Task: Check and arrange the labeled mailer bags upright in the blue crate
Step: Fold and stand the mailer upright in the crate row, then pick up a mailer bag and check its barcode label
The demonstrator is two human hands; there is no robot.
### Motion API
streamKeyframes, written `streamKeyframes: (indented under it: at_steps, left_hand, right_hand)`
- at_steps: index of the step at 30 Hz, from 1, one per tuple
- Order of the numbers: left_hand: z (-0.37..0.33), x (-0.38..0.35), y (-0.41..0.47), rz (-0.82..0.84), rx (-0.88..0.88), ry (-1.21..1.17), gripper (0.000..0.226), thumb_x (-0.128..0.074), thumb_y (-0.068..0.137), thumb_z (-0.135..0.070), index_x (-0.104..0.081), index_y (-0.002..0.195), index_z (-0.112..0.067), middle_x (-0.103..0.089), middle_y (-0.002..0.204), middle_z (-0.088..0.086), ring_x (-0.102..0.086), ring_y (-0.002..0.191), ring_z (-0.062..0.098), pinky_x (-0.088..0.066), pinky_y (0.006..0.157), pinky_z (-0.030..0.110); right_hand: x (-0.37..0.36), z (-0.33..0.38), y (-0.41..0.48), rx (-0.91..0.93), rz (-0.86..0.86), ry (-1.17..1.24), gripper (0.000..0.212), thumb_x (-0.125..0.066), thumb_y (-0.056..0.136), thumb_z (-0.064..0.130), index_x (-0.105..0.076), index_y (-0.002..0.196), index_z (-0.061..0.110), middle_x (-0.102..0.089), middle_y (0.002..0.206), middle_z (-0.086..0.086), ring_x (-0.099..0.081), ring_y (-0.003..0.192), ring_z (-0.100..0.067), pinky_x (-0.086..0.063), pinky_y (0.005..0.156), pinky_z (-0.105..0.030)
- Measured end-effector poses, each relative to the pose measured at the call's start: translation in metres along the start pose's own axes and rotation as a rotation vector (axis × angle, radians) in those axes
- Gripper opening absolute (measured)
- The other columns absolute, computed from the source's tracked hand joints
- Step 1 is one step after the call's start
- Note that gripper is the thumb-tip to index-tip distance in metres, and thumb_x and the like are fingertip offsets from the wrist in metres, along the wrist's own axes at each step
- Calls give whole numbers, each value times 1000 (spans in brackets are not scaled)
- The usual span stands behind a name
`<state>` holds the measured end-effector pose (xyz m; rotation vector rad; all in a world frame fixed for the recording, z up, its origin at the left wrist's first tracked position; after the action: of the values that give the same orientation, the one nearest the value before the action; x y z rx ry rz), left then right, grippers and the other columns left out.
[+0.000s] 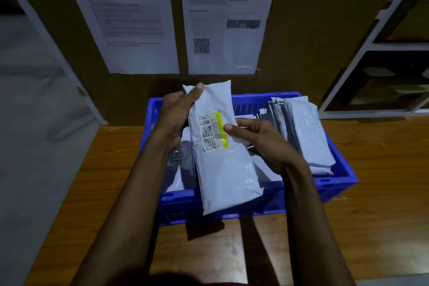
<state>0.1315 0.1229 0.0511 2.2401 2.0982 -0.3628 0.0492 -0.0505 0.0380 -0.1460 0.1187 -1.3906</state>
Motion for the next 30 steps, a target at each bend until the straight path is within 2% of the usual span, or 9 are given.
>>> streamKeyframes:
  at_steps: [4, 6, 9, 13, 15, 19, 24, 28, 30]
  left_hand:
    - [9, 9, -5, 127, 47, 40, 37, -65, 93, -44, -76, 108, -13, -78, 107, 9, -74, 98, 26, -58, 75, 36]
    - [17, 12, -13, 227, 92, 116, 41, -69, 86, -44, -75, 110, -12, -77, 108, 10, -72, 100, 30, -55, 83, 41]
    - [26, 15, -21, 305, 92, 196, 34, -73, 88, -25, -71, 120, -14, -77, 114, 6, -72, 108, 30, -57, 92, 47]
    - [26, 24, -21, 280, 31, 157, 39, -72, 91, -13, -65, 130, -11, -75, 118, 6, -72, 110, 25, -61, 81, 35]
    - [25, 28, -21, 285, 14, 160, 41, -72, 91, -12, -64, 131, -11, -74, 121, 7, -71, 111, 25, -61, 85, 37]
    - [26, 36, -20, 291, 24, 216, 37, -73, 89, -12, -66, 126, -16, -75, 118, 5, -72, 109, 23, -61, 89, 41]
    - [30, 48, -16, 223, 55, 256, 43, -77, 86, -12, -63, 126, -20, -76, 114, 4, -74, 103, 22, -63, 74, 35]
    - [41, 63, -8, 83, 70, 322, 60, -81, 84, -15, -53, 136, -21, -73, 117, 6, -75, 99, 21, -63, 75, 40]
    - [48, 72, -5, 11, 72, 410, 62, -82, 84, -19, -49, 137, -23, -71, 118, 6, -73, 102, 24, -62, 84, 46]
  right_hand:
    - [4, -1, 8, 64, -140, 35, 14, -69, 97, 23, -82, 93, 26, -78, 87, -4, -57, 75, -26, -42, 56, -22]
    - [4, 0, 12, 82, -168, 49, 12, -68, 98, 24, -78, 104, 22, -79, 91, 0, -65, 72, -20, -48, 57, -22]
    - [5, -1, 18, 71, -175, 58, 24, -66, 99, 33, -74, 118, 21, -80, 103, -2, -76, 86, -19, -60, 70, -30]
    - [5, -8, 25, -11, -187, 51, 35, -65, 97, 46, -78, 113, 19, -80, 100, -1, -72, 72, -14, -56, 61, -23]
    - [6, -10, 28, -22, -195, 91, 37, -66, 96, 46, -78, 112, 15, -80, 98, -2, -71, 68, -12, -56, 61, -23]
    - [9, -11, 45, -4, -150, 130, 27, -74, 94, 34, -80, 106, 10, -78, 94, -7, -68, 78, -23, -58, 68, -31]
    - [11, -20, 79, -29, -97, 72, 28, -80, 88, 20, -77, 108, 0, -67, 100, -20, -57, 90, -31, -59, 64, -29]
    - [5, -19, 102, -132, 13, 4, 26, -78, 91, 20, -76, 107, 0, -70, 109, -29, -70, 90, -28, -62, 72, -31]
    - [-1, -24, 111, -181, 46, -30, 28, -74, 94, 19, -73, 112, -3, -76, 109, -20, -76, 87, -24, -62, 72, -31]
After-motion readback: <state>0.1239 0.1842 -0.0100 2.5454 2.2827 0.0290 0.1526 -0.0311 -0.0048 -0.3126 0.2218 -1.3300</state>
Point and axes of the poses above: each hand's wrist, its own y-axis towards the middle knuckle, its own x-axis out of the back of the hand, z = x × y, the point moved 5 cm from there along y, towards the middle knuckle
